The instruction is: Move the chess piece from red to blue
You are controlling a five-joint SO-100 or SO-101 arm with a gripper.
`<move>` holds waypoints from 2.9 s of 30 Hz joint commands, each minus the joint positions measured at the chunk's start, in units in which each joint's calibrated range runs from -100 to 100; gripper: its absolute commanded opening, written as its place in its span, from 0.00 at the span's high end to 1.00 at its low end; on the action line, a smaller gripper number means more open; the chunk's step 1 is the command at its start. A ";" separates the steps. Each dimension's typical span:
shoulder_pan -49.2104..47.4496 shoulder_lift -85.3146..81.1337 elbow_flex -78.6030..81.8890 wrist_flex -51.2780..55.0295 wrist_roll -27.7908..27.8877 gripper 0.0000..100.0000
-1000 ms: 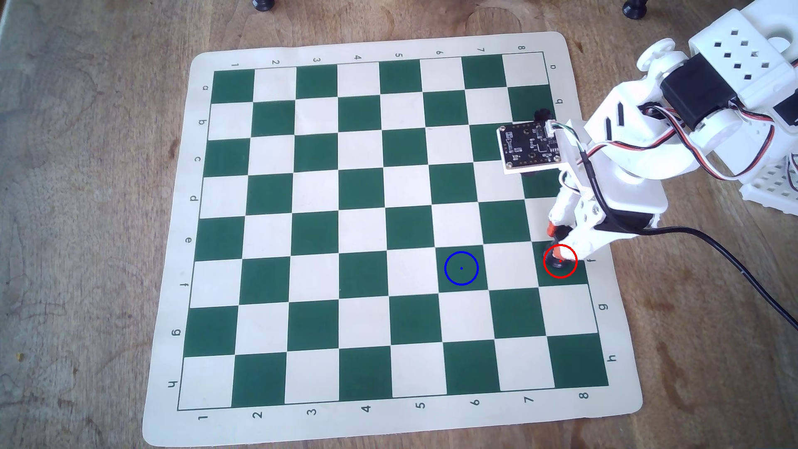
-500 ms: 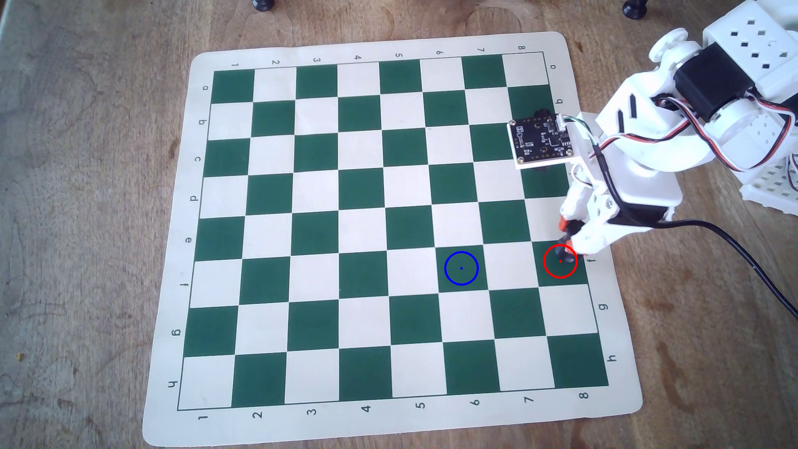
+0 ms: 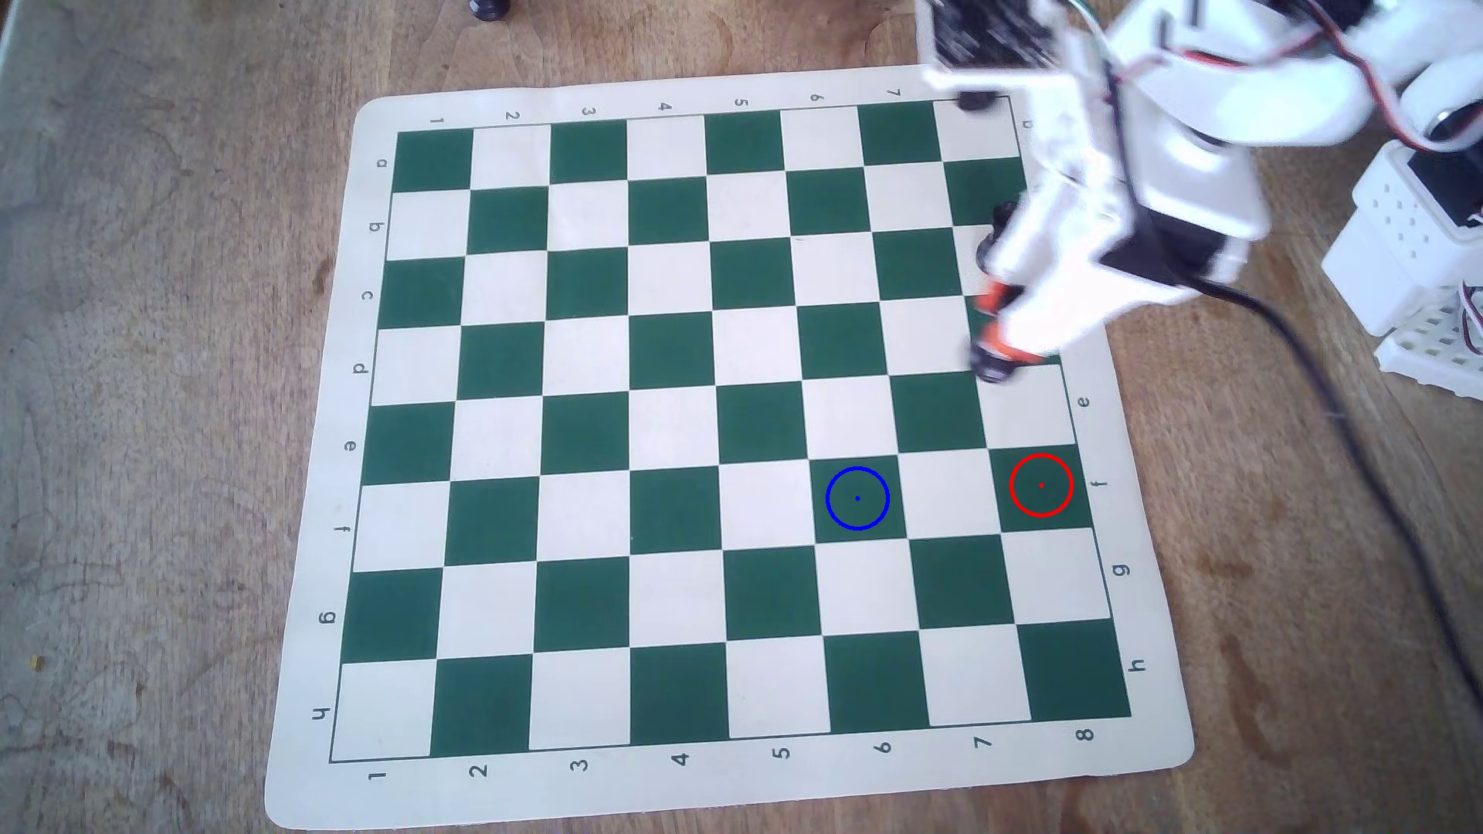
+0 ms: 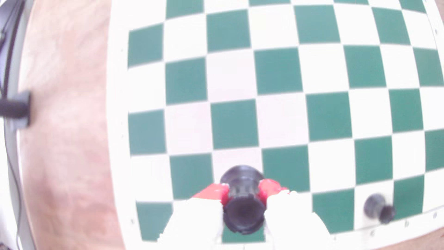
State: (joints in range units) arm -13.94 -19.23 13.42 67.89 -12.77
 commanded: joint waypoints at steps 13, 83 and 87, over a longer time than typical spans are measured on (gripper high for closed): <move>-1.35 31.54 -29.29 0.09 0.83 1.00; -1.28 11.08 -16.96 3.28 0.98 0.77; -3.70 3.02 -16.87 14.83 0.98 0.78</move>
State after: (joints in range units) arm -15.41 -3.73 -2.49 73.15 -11.89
